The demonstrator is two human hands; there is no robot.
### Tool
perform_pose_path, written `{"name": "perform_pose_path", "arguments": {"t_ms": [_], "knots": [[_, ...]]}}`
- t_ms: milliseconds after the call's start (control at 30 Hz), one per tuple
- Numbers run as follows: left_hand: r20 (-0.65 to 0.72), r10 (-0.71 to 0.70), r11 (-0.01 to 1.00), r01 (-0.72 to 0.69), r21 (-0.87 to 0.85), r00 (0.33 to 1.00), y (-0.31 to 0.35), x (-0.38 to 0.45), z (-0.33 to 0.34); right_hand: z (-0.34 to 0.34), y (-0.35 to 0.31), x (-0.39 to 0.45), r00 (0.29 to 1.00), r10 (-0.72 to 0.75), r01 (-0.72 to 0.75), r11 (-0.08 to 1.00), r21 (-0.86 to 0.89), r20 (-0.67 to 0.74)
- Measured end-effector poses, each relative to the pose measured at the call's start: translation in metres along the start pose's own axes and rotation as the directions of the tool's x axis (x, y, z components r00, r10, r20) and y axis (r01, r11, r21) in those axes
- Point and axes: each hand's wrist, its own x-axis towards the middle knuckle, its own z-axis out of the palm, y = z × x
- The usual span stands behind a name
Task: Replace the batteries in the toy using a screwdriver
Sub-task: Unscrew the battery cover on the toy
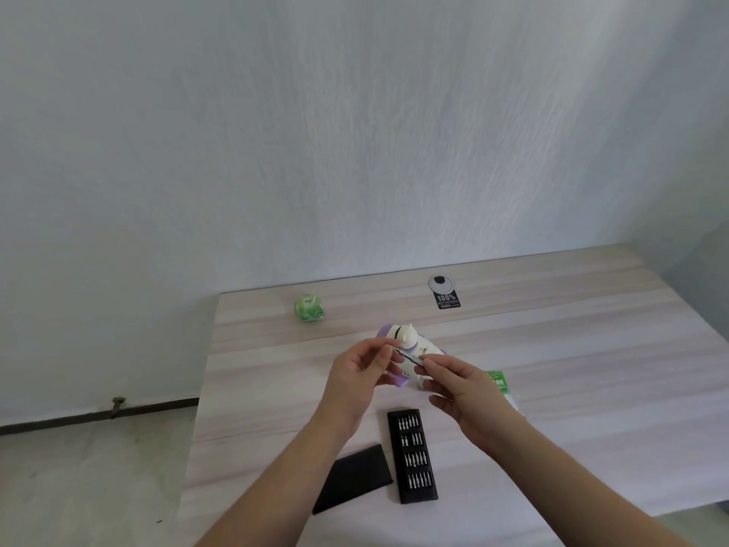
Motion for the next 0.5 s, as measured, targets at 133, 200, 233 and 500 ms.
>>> {"name": "perform_pose_path", "arguments": {"t_ms": [133, 200, 233, 500], "knots": [[-0.009, -0.011, 0.999, 0.011, 0.03, 1.0, -0.002, 0.002, -0.005, 0.005, 0.005, -0.003, 1.0, -0.008, 0.008, 1.0, -0.007, 0.002], [0.001, -0.013, 0.999, 0.013, 0.046, 1.0, -0.004, 0.002, -0.008, 0.006, 0.009, -0.005, 1.0, -0.028, 0.028, 0.999, -0.04, 0.007], [0.01, -0.015, 0.998, 0.015, 0.055, 1.0, -0.006, 0.002, -0.01, 0.006, 0.01, -0.007, 0.999, -0.046, 0.047, 0.997, -0.065, 0.01], [0.103, -0.066, 0.986, 0.049, 0.157, 0.992, -0.021, 0.0, -0.018, 0.007, 0.032, -0.019, 0.987, -0.161, 0.158, 0.905, -0.395, 0.026]]}}
